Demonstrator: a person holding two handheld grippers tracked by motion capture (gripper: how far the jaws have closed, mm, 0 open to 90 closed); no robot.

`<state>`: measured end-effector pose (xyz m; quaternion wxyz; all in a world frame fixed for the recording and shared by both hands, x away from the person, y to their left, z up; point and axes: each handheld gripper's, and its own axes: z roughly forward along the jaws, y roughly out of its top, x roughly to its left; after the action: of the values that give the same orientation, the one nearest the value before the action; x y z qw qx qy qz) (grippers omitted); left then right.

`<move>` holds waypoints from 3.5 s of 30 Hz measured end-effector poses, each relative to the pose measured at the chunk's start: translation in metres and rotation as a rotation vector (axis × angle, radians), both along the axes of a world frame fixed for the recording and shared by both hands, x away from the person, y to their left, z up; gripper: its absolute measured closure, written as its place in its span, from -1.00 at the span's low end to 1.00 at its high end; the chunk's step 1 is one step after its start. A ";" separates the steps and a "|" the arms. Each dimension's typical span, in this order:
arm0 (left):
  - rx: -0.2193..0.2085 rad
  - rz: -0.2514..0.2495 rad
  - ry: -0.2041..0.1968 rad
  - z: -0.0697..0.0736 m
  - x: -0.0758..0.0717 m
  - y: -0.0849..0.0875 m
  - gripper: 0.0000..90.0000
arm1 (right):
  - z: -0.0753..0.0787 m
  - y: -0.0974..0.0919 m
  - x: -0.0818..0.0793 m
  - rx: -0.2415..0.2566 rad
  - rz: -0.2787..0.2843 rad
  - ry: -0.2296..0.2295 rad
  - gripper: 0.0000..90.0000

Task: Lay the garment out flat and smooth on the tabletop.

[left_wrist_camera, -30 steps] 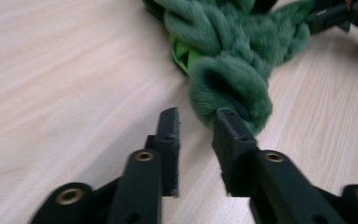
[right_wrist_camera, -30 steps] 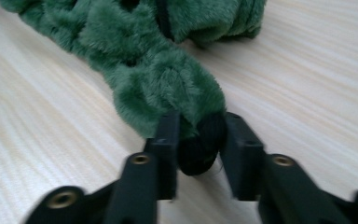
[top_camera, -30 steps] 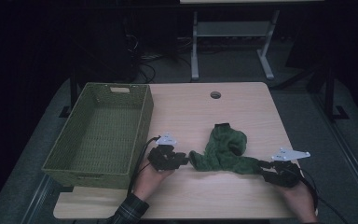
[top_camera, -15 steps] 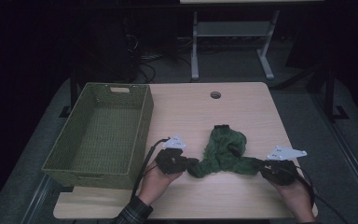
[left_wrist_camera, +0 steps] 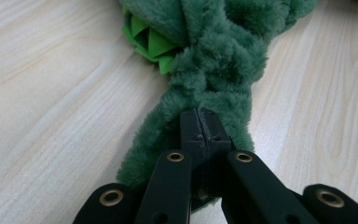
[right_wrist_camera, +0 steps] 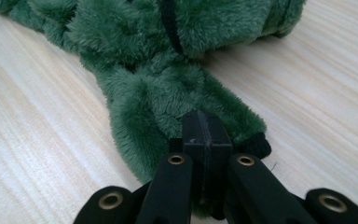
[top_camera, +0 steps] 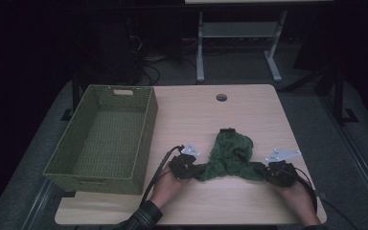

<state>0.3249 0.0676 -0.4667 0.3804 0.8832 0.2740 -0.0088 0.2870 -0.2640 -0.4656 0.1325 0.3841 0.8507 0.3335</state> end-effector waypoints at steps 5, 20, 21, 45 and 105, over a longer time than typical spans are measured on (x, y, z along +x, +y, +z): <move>0.020 -0.026 0.017 0.002 -0.007 0.008 0.99 | 0.000 0.000 -0.010 0.011 0.023 0.022 0.99; 0.005 -0.052 0.055 0.012 -0.031 0.024 0.77 | 0.005 0.009 -0.044 0.034 0.076 0.047 0.80; -0.003 -0.051 0.041 0.016 -0.030 0.024 0.72 | 0.006 0.009 -0.044 0.033 0.077 0.039 0.77; -0.072 -0.099 -0.124 0.083 0.035 -0.044 0.17 | 0.012 0.034 -0.015 0.069 0.023 0.024 0.49; -0.020 0.122 0.050 0.018 0.046 0.020 0.97 | 0.022 0.032 0.039 0.023 0.011 -0.041 0.87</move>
<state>0.3708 0.0877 -0.4483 0.3818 0.8606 0.3369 -0.0104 0.3260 -0.2316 -0.4439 0.1436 0.3741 0.8459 0.3519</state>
